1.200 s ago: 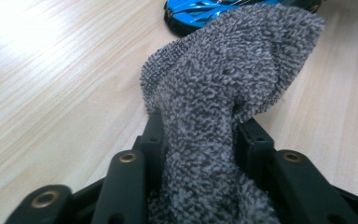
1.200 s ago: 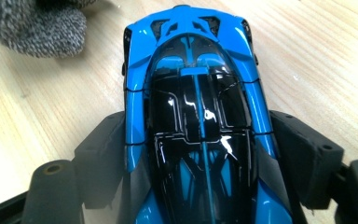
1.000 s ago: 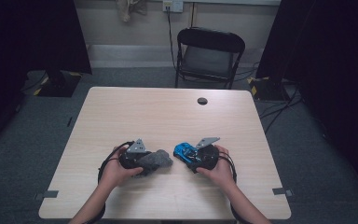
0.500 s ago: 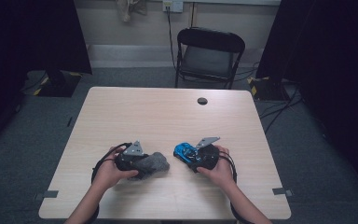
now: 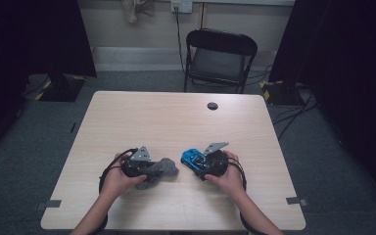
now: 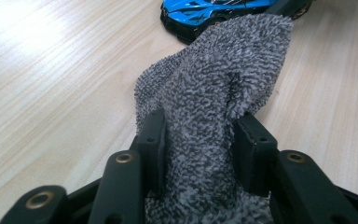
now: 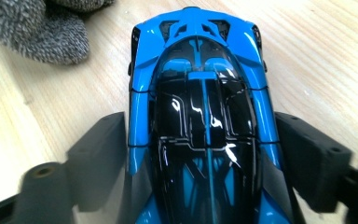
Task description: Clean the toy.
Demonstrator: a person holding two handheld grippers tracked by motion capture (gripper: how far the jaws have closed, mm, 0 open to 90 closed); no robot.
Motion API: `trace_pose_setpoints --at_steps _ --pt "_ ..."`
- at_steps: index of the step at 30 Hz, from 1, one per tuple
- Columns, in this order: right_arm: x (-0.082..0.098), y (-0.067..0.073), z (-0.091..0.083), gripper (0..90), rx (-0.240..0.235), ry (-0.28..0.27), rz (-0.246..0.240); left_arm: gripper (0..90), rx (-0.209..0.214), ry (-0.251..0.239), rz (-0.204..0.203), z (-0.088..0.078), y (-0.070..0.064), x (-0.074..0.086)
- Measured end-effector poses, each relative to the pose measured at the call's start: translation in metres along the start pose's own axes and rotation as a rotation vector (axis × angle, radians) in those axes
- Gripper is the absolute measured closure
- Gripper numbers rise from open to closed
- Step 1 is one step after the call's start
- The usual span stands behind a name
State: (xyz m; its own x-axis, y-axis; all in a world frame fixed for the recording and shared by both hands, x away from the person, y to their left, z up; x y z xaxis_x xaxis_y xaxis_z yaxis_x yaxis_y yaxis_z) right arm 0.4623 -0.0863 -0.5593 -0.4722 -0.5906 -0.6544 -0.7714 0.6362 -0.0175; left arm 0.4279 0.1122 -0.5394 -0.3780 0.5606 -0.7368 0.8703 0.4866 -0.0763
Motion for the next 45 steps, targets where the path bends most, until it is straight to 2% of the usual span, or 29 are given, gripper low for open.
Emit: trace_pose_setpoints --at_steps 2,4,10,15,18,20,22,25,26,28,32,34,38,41,43,45 --pt "-0.001 0.001 0.002 19.8 0.005 0.003 -0.004 58.1 0.001 -0.003 0.002 0.000 0.000 0.000" --pt "-0.002 0.000 0.001 25.6 0.020 -0.004 0.011 58.2 -0.002 -0.005 0.000 0.000 0.000 0.000" --pt "-0.001 0.001 0.000 26.0 0.033 0.002 0.027 57.7 -0.026 -0.007 0.010 0.000 0.001 -0.001" --pt "-0.002 0.002 -0.001 26.2 0.043 0.018 0.041 60.8 -0.031 -0.021 -0.021 -0.002 0.003 -0.002" --pt "-0.001 0.002 -0.002 26.2 0.039 0.022 0.043 62.6 -0.032 -0.051 -0.062 -0.004 0.005 -0.006" --pt "-0.002 0.001 -0.003 26.3 0.040 0.011 0.046 62.7 -0.053 -0.055 -0.054 -0.006 0.009 -0.007" --pt "-0.004 0.002 -0.007 28.1 0.039 -0.009 0.042 62.7 -0.056 -0.064 -0.065 -0.007 0.010 -0.008" --pt "-0.003 0.002 -0.007 28.1 0.040 0.018 0.027 62.7 -0.054 -0.069 -0.076 -0.005 0.010 -0.008" --pt "-0.003 0.002 -0.006 28.1 0.040 0.014 0.019 62.7 -0.057 -0.066 -0.072 -0.005 0.010 -0.008" --pt "-0.002 0.002 -0.007 28.1 0.027 0.008 0.039 62.6 -0.052 -0.060 -0.068 -0.005 0.008 -0.008" --pt "-0.001 0.002 -0.006 27.8 0.040 -0.010 0.041 62.3 -0.048 -0.058 -0.065 -0.003 0.008 -0.007" --pt "-0.001 0.002 -0.006 27.5 0.046 -0.007 0.024 62.1 -0.041 -0.053 -0.066 -0.002 0.007 -0.007" --pt "-0.004 0.002 -0.003 26.2 0.035 -0.016 0.026 61.3 -0.043 -0.056 -0.061 -0.002 0.008 -0.008" --pt "-0.006 0.004 0.001 23.0 0.048 -0.002 -0.004 60.8 -0.043 -0.054 -0.062 -0.001 0.009 -0.007" --pt "-0.007 0.005 0.005 20.5 0.045 0.009 0.005 60.7 -0.035 -0.054 -0.071 0.000 0.008 -0.006" --pt "-0.008 0.004 0.005 22.4 0.043 0.001 0.026 60.6 -0.037 -0.055 -0.069 -0.001 0.008 -0.006"
Point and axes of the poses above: each handheld gripper's, and its own axes: z roughly forward along the jaws, x roughly out of its underside, y roughly to its left, the point moved 9 cm from there along z, roughly forward along the jaws, and after that the axes turned 2 degrees about x, right-handed, at the moved point
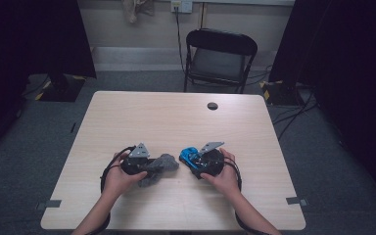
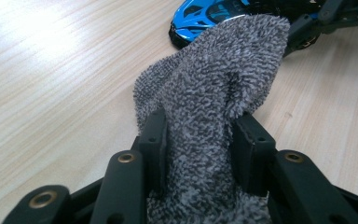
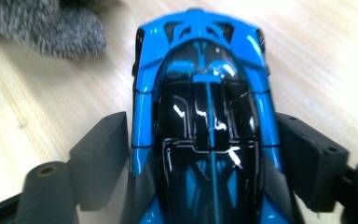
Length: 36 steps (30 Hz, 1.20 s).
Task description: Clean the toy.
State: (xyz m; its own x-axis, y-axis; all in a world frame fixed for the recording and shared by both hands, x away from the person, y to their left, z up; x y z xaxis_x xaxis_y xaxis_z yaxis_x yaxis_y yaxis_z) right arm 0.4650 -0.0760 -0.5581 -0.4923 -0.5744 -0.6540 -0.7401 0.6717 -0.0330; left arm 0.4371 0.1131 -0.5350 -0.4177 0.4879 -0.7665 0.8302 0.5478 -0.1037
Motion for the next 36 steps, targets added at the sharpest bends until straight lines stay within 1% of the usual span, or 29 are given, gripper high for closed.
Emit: trace_pose_setpoints --at_steps 1,2,3,4,6,8,9,10,11,14,17,21,24,26,27,28,29,31,32,33,35,36 --pt "-0.001 0.000 0.000 22.4 -0.003 -0.013 -0.005 60.6 -0.003 0.001 0.005 0.000 0.001 0.000" --pt "-0.001 0.000 0.000 22.4 -0.003 -0.013 -0.005 60.6 -0.003 0.001 0.005 0.000 0.001 0.000" --pt "-0.001 0.000 0.003 19.2 -0.011 0.002 0.006 60.7 -0.002 -0.001 0.003 0.000 0.001 0.000" --pt "-0.002 0.000 0.003 19.9 -0.009 0.007 0.002 60.6 -0.001 0.000 0.001 0.000 0.002 0.000" --pt "-0.005 0.001 0.005 20.0 -0.008 0.000 -0.003 60.6 -0.001 0.003 0.000 0.001 0.001 0.000" --pt "-0.006 0.000 0.007 18.8 -0.008 0.006 0.002 60.6 0.001 0.002 -0.001 0.001 0.001 0.000" --pt "-0.007 -0.001 0.008 23.5 -0.005 0.004 0.012 60.6 0.002 0.002 -0.002 0.001 0.001 0.000" --pt "-0.009 -0.001 0.008 25.9 0.007 -0.007 0.014 60.6 0.002 0.002 -0.004 0.001 0.001 0.000" --pt "-0.009 -0.001 0.008 25.9 0.010 -0.002 0.021 60.7 0.003 0.001 -0.005 0.001 0.001 0.000" --pt "-0.008 -0.001 0.007 26.0 0.010 -0.001 0.020 60.7 0.003 -0.001 -0.003 0.001 0.001 0.001" --pt "-0.005 -0.001 0.004 25.9 0.006 0.019 0.015 60.7 0.003 0.003 0.001 0.001 0.001 0.001" --pt "0.000 -0.002 -0.001 25.9 0.001 0.029 0.016 60.7 0.004 0.006 -0.001 0.001 0.000 0.001" --pt "0.002 -0.002 -0.002 25.8 -0.002 0.013 0.008 60.6 0.006 0.004 -0.004 0.001 0.000 0.001" --pt "0.004 -0.002 -0.004 23.8 -0.003 0.027 0.004 60.5 0.007 0.004 -0.002 0.001 0.000 0.001" --pt "0.004 -0.002 -0.005 21.2 0.001 0.032 -0.005 60.4 0.006 0.002 -0.004 0.001 0.000 0.001" --pt "0.001 -0.002 -0.005 20.5 0.007 0.018 -0.019 60.3 0.008 0.003 -0.004 0.001 0.000 0.001" --pt "-0.002 0.000 -0.007 19.7 0.005 0.016 -0.026 60.2 0.008 0.003 -0.003 0.001 0.000 0.000" --pt "-0.008 0.002 -0.006 16.4 -0.002 0.021 -0.025 60.1 0.008 0.006 -0.003 0.001 0.000 0.001" --pt "-0.011 0.001 -0.006 16.7 0.007 0.017 -0.028 60.0 0.009 0.005 -0.003 0.001 0.000 0.000" --pt "-0.013 0.001 -0.005 16.8 0.008 0.017 -0.026 59.7 0.009 0.001 -0.003 0.001 0.000 0.000" --pt "-0.017 0.000 -0.003 16.3 0.003 0.025 -0.005 59.6 0.010 0.003 -0.004 0.001 0.000 0.001" --pt "-0.018 0.000 -0.001 16.5 0.002 0.029 -0.004 59.5 0.010 0.003 -0.003 0.001 0.000 0.001"
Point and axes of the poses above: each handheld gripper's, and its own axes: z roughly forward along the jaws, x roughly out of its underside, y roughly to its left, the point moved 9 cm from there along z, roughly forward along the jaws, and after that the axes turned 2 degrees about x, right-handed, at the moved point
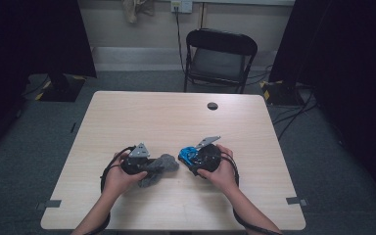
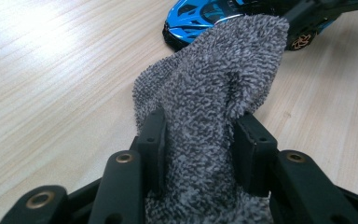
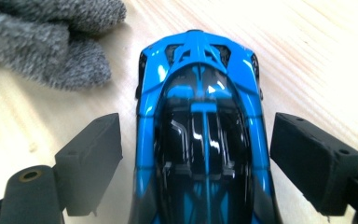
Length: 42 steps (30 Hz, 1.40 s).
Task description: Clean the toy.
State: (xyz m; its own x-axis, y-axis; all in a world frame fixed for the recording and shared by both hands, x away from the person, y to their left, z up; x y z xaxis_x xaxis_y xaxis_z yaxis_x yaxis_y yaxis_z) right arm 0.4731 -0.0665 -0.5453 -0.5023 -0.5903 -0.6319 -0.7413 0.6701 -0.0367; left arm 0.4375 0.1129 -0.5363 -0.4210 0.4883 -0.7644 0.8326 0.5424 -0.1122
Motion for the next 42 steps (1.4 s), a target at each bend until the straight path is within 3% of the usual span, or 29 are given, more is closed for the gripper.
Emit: trace_pose_setpoints --at_steps 6,8,12,22,36,42 --pt "0.005 0.001 0.013 19.3 -0.005 0.035 0.013 59.1 0.001 -0.001 0.003 0.000 0.000 0.000" --pt "0.005 0.001 0.012 20.9 0.005 0.017 -0.001 59.1 0.005 -0.002 0.000 0.000 0.000 0.000" --pt "0.007 0.000 0.010 25.4 0.006 0.022 0.023 59.2 -0.002 -0.003 0.000 0.000 0.001 0.000" --pt "0.010 0.000 0.007 26.2 0.008 0.038 0.031 59.3 -0.015 -0.012 -0.001 -0.003 0.003 -0.001" --pt "0.015 -0.005 -0.014 26.4 -0.020 0.003 0.036 60.4 -0.015 -0.053 -0.026 -0.007 0.005 -0.013" --pt "0.010 -0.002 -0.029 26.4 -0.034 -0.004 0.002 62.9 -0.023 -0.086 -0.044 -0.008 0.010 -0.027"
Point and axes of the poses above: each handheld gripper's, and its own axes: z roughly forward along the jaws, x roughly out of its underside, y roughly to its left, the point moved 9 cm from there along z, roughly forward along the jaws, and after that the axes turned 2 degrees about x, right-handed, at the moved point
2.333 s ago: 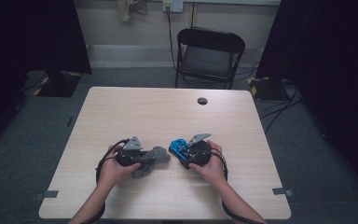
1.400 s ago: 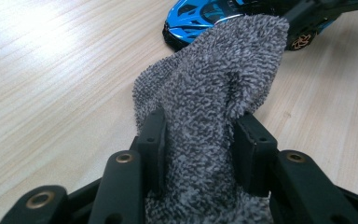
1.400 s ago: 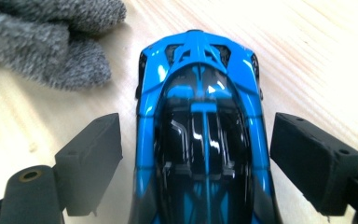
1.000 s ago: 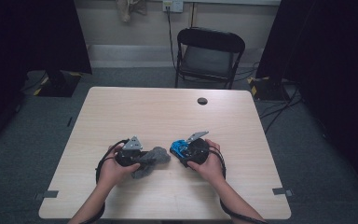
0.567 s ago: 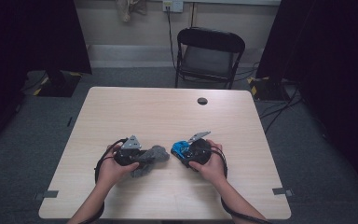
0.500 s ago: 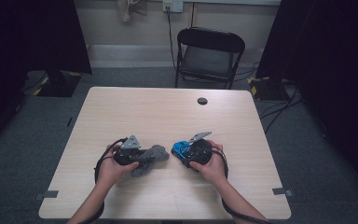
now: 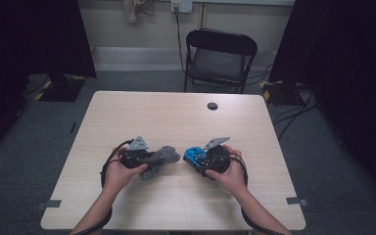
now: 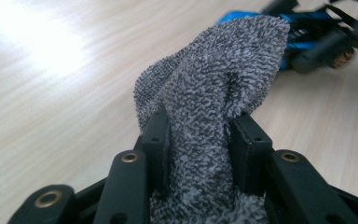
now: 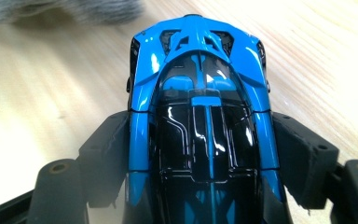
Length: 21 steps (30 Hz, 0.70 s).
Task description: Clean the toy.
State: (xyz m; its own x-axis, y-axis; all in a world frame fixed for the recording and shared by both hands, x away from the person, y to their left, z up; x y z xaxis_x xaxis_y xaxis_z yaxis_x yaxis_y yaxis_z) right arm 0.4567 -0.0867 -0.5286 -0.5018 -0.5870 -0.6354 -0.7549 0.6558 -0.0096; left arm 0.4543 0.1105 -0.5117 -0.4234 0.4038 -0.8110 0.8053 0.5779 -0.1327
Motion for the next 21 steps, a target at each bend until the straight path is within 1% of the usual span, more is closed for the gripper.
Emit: trace_pose_setpoints --at_steps 1,2,3,5,7,9,10,11,12,13,14,15,16,17,19,21 --pt "-0.002 0.002 -0.003 26.4 -0.004 -0.007 -0.005 63.1 -0.017 0.003 -0.002 0.000 0.003 -0.003" --pt "-0.003 0.005 -0.005 26.4 -0.009 -0.008 -0.017 63.6 -0.047 0.010 -0.008 0.001 0.010 -0.007" --pt "-0.005 0.009 -0.009 26.4 -0.012 -0.007 -0.036 64.8 -0.053 0.009 -0.016 0.002 0.014 -0.010" --pt "-0.006 0.013 -0.012 26.4 -0.024 -0.012 -0.043 65.8 -0.077 0.005 -0.024 0.002 0.022 -0.018" --pt "-0.009 0.019 -0.015 26.4 -0.036 -0.024 -0.056 67.0 -0.086 0.013 -0.013 0.007 0.025 -0.027" --pt "-0.012 0.025 -0.016 26.4 -0.050 -0.036 -0.068 67.4 -0.089 0.024 -0.006 0.012 0.024 -0.033" --pt "-0.014 0.029 -0.016 26.4 -0.061 -0.034 -0.076 68.1 -0.071 0.031 -0.011 0.016 0.021 -0.035" --pt "-0.016 0.031 -0.016 26.4 -0.059 -0.043 -0.085 68.6 -0.058 0.034 -0.007 0.020 0.019 -0.037" --pt "-0.018 0.034 -0.016 26.4 -0.060 -0.038 -0.095 68.9 -0.041 0.042 -0.004 0.024 0.015 -0.038" --pt "-0.020 0.034 -0.015 26.4 -0.056 -0.042 -0.092 69.1 -0.028 0.048 0.007 0.028 0.011 -0.039" --pt "-0.021 0.034 -0.014 26.4 -0.046 -0.044 -0.094 69.2 -0.016 0.059 0.014 0.031 0.008 -0.039" --pt "-0.022 0.033 -0.014 26.4 -0.051 -0.048 -0.087 69.7 -0.002 0.065 0.013 0.033 0.005 -0.038" --pt "-0.023 0.030 -0.014 26.4 -0.039 -0.057 -0.080 70.2 0.009 0.067 0.013 0.034 0.003 -0.038" --pt "-0.024 0.028 -0.014 26.4 -0.030 -0.055 -0.080 70.5 0.018 0.068 0.011 0.034 0.001 -0.037" --pt "-0.024 0.025 -0.014 26.4 -0.028 -0.059 -0.069 70.9 0.049 0.063 0.010 0.034 -0.004 -0.037" --pt "-0.022 0.022 -0.013 26.4 -0.017 -0.049 -0.068 71.1 0.059 0.072 0.026 0.033 -0.008 -0.037"
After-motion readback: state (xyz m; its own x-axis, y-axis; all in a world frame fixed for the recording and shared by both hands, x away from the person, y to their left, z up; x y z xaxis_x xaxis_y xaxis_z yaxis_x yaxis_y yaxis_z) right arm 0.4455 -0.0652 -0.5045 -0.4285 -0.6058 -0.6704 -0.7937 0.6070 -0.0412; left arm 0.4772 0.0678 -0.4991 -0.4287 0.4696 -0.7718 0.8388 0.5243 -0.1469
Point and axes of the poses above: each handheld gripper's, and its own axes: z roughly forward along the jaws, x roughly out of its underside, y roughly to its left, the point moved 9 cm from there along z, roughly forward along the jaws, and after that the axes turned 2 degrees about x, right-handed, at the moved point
